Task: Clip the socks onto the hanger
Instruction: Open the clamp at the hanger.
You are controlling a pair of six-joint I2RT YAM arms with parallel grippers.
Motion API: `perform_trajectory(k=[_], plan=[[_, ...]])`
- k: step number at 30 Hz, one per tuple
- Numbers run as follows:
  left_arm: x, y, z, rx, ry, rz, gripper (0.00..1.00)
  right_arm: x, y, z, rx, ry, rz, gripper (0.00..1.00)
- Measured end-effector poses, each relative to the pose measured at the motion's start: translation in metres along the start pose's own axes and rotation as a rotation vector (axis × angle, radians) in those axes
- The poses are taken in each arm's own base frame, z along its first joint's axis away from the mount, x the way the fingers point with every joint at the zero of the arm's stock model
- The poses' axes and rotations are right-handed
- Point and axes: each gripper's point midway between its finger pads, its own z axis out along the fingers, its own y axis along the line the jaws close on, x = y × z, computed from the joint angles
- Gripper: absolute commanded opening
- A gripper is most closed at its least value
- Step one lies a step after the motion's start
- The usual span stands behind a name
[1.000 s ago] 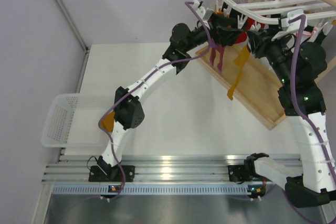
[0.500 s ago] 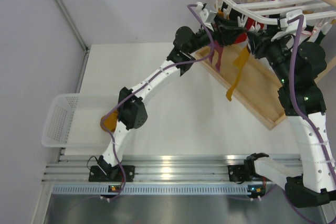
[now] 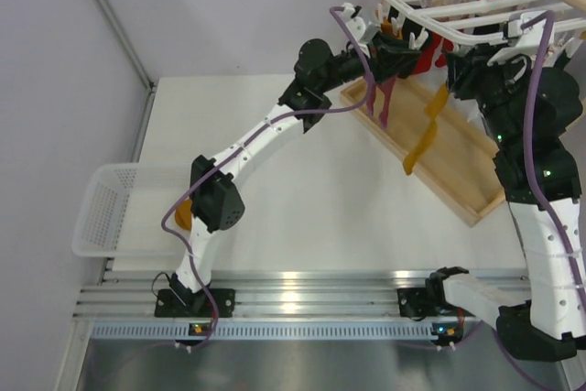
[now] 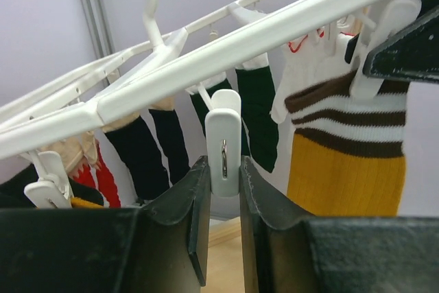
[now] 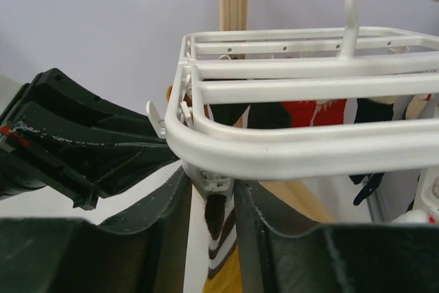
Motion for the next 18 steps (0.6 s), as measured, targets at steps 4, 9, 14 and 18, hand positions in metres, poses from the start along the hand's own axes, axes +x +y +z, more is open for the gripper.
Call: perform_trajectory(k=[4, 9, 14, 18], plan=[[-0.013, -0.001, -0.003, -0.016, 0.020, 0.052, 0.00, 0.001, 0.001, -0.006, 0.001, 0.024, 0.032, 0.43], [-0.011, 0.002, -0.005, -0.026, 0.047, 0.087, 0.00, 0.000, 0.010, -0.020, -0.047, 0.037, 0.066, 0.46], [-0.003, 0.004, -0.006, -0.029, 0.078, 0.102, 0.00, -0.019, 0.032, -0.043, -0.169, -0.012, 0.116, 0.43], [-0.001, 0.004, -0.007, -0.028, 0.089, 0.120, 0.00, -0.041, 0.057, -0.058, -0.310, -0.059, 0.171, 0.42]])
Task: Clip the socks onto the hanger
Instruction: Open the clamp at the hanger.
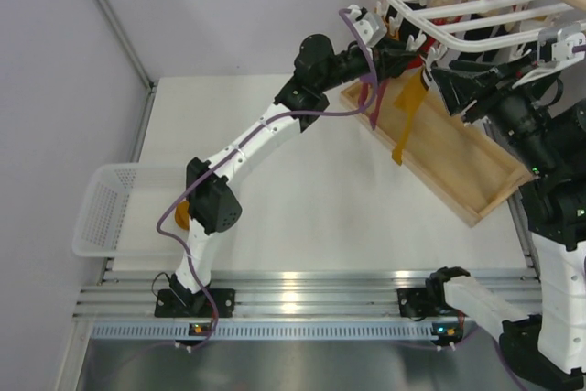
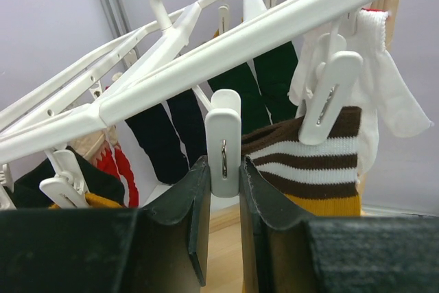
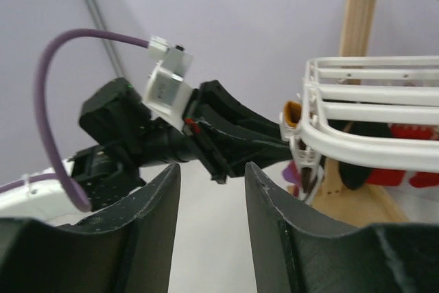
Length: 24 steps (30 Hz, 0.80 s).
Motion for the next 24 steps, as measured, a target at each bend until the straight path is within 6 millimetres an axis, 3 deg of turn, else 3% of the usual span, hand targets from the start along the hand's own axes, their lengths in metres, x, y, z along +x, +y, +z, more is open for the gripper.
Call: perform_trajectory(k=[5, 9, 11, 13, 16, 24], plan=[[0.003, -0.002, 0.001, 0.003, 0.011, 0.019, 0.00, -0.001, 0.010, 0.018, -0.061, -0.005, 0.098, 0.45], [0.004, -0.003, 0.002, 0.003, 0.014, 0.036, 0.00, 0.019, 0.001, 0.052, -0.049, 0.042, 0.194, 0.46], [0.004, -0.003, 0.002, 0.003, 0.014, 0.040, 0.00, 0.038, -0.004, 0.071, -0.030, 0.090, 0.244, 0.46], [0.005, -0.001, 0.002, -0.011, 0.017, 0.043, 0.00, 0.055, -0.004, 0.083, -0.020, 0.133, 0.273, 0.53], [0.010, 0.002, 0.000, -0.022, 0.039, 0.035, 0.00, 0.067, -0.010, 0.086, 0.047, 0.164, 0.287, 0.58], [0.011, -0.005, 0.002, 0.001, 0.042, 0.034, 0.00, 0.053, -0.045, 0.075, 0.253, 0.102, 0.231, 0.61]])
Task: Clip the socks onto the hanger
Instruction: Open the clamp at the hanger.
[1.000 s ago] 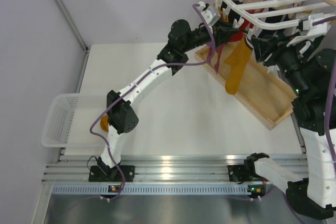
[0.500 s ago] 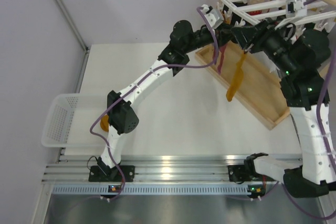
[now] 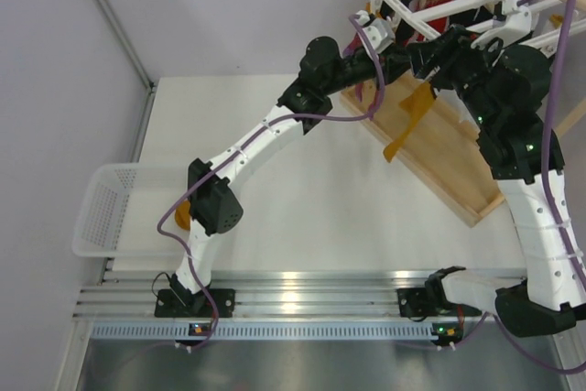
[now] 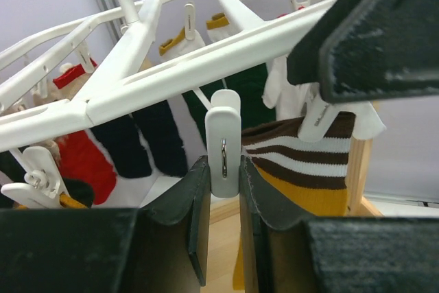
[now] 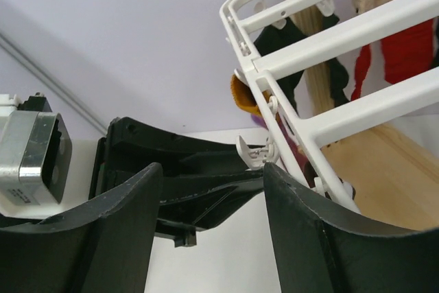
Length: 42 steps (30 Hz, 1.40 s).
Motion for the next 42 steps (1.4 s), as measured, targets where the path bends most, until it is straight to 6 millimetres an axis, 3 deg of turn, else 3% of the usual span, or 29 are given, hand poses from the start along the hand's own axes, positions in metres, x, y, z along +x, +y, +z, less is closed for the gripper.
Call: perform_trajectory(k=[21, 29, 42], plan=[[-0.007, -0.018, 0.000, 0.082, -0.010, -0.072, 0.00, -0.008, -0.013, -0.001, 0.067, -0.035, -0.075, 0.59], [-0.028, -0.022, -0.001, 0.120, -0.059, -0.091, 0.00, -0.024, -0.002, -0.010, 0.034, -0.066, -0.066, 0.52], [-0.037, -0.023, -0.001, 0.122, -0.077, -0.108, 0.00, -0.012, 0.038, -0.020, -0.179, 0.012, 0.012, 0.55]])
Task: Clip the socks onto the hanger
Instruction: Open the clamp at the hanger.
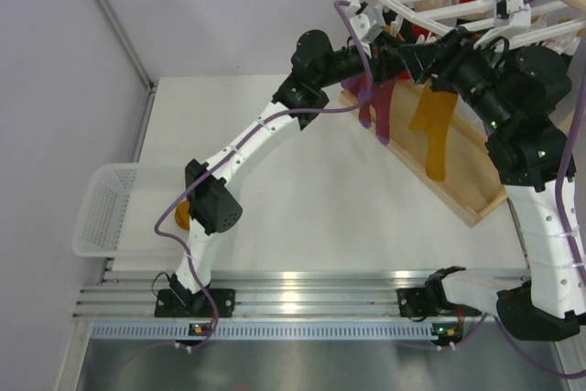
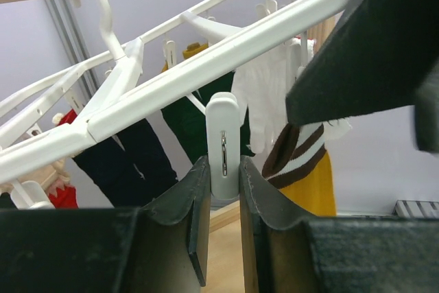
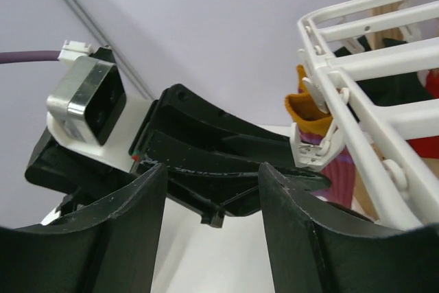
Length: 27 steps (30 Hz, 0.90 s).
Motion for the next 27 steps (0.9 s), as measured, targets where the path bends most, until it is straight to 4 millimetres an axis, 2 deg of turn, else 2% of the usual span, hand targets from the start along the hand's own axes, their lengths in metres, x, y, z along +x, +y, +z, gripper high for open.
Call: perform_trajectory(k=[5, 8, 14, 19, 27], plan=[[0.000, 0.000, 0.000, -0.001, 0.000, 0.000, 0.00, 0.005, 0.011, -0.006, -0.056, 0.023, 0.023, 0.53], [0.000, 0.000, 0.000, -0.001, 0.000, 0.000, 0.00, 0.011, 0.008, -0.012, -0.043, 0.032, 0.025, 0.56], [0.000, 0.000, 0.000, 0.000, -0.001, -0.011, 0.00, 0.018, -0.022, -0.015, 0.092, -0.018, 0.024, 0.61], [0.000, -0.001, -0.001, 0.006, 0.001, -0.014, 0.00, 0.035, -0.048, -0.011, 0.163, -0.092, 0.023, 0.61], [-0.002, -0.004, -0.001, 0.022, -0.006, -0.027, 0.00, 0.008, -0.048, 0.010, 0.153, -0.226, 0.033, 0.61]])
